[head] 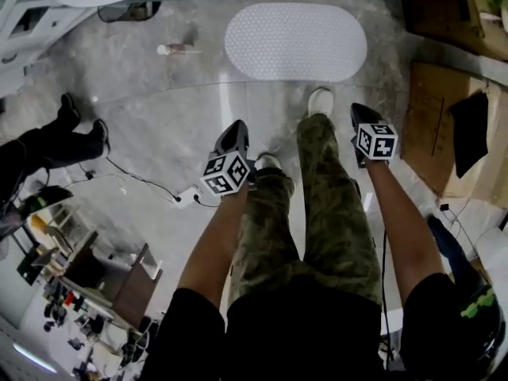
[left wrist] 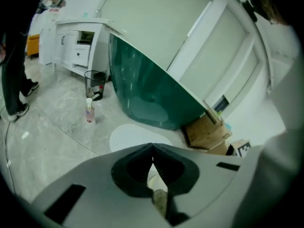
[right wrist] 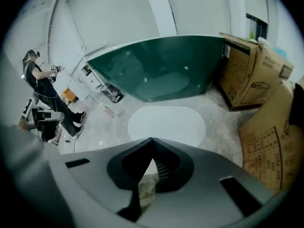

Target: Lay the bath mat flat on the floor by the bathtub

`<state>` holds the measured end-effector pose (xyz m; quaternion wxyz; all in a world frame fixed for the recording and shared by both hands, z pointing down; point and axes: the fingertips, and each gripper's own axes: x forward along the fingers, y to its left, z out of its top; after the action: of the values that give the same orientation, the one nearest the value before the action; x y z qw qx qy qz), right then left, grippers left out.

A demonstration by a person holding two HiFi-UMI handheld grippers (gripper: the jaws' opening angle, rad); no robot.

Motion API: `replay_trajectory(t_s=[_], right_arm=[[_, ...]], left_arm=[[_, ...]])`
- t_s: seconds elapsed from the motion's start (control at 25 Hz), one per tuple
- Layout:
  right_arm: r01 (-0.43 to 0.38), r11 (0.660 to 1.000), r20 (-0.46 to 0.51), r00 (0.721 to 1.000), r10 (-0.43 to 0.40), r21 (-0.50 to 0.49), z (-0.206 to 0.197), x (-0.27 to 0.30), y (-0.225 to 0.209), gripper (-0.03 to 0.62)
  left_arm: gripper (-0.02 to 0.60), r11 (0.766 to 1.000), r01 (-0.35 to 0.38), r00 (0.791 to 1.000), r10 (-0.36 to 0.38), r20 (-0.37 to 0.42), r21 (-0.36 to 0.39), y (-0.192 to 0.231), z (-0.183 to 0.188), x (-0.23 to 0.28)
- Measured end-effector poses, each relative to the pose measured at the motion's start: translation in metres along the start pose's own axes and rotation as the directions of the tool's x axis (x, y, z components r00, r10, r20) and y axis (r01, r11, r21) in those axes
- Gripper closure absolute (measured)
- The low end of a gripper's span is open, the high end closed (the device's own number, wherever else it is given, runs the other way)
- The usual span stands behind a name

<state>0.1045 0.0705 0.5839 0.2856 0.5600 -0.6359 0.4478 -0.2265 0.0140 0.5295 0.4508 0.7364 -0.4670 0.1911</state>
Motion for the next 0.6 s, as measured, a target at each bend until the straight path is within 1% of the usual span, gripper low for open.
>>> replay_trajectory(t_s=[0.04, 0.08, 0.12, 0.2, 0.28, 0.32, 0.36, 0.44, 0.52, 0.56, 0.6], right_arm=[[-0.002, 1.000, 0.008, 1.000, 0.002, 0.005, 0.006, -0.015, 0.011, 0.571], [-0.005, 1.000, 0.019, 1.000, 0.005, 0.008, 0.013, -0.031, 0.022, 0.571], [-0.006, 1.000, 0.035, 0.999, 0.006, 0.011, 0.022, -0.048, 0.030, 0.571], [0.006, 0.999, 0.099, 0.995, -0.010, 0.038, 0.053, -0.079, 0.036, 0.571], [0.022, 0.998, 0.150, 0.988, -0.031, 0.066, 0.073, -0.115, 0.049, 0.571], [0.026, 0.998, 0.158, 0.987, -0.034, 0.056, 0.076, -0.134, 0.060, 0.571], [0.028, 0.999, 0.165, 0.986, -0.034, 0.036, 0.081, -0.152, 0.071, 0.571], [0.026, 0.999, 0.184, 0.982, -0.029, 0.021, 0.095, -0.186, 0.089, 0.571], [0.021, 0.998, 0.202, 0.979, -0.032, 0.056, 0.109, -0.220, 0.102, 0.571], [0.017, 0.997, 0.207, 0.978, -0.031, 0.070, 0.117, -0.235, 0.110, 0.571], [0.012, 0.998, 0.207, 0.978, -0.026, 0.070, 0.123, -0.249, 0.121, 0.571]], left_arm=[[0.561, 1.000, 0.011, 1.000, -0.011, 0.021, -0.021, -0.007, 0.013, -0.015], [0.561, 1.000, 0.022, 0.999, -0.022, 0.036, -0.014, -0.014, 0.024, -0.030], [0.561, 0.999, 0.032, 0.998, -0.032, 0.047, 0.015, -0.021, 0.035, -0.044], [0.561, 0.996, 0.044, 0.996, -0.050, 0.074, 0.082, -0.033, 0.058, -0.066], [0.561, 0.992, 0.050, 0.994, -0.061, 0.089, 0.116, -0.038, 0.071, -0.099], [0.561, 0.992, 0.049, 0.994, -0.060, 0.089, 0.118, -0.038, 0.071, -0.120], [0.561, 0.993, 0.045, 0.995, -0.054, 0.088, 0.105, -0.036, 0.073, -0.140], [0.561, 0.999, 0.028, 0.996, -0.030, 0.088, 0.031, -0.036, 0.079, -0.171], [0.561, 0.999, 0.017, 0.996, -0.014, 0.093, -0.037, -0.043, 0.085, -0.197], [0.561, 0.999, 0.021, 0.994, -0.016, 0.104, -0.043, -0.048, 0.091, -0.209], [0.561, 0.999, 0.027, 0.993, -0.023, 0.114, -0.033, -0.054, 0.097, -0.222]])
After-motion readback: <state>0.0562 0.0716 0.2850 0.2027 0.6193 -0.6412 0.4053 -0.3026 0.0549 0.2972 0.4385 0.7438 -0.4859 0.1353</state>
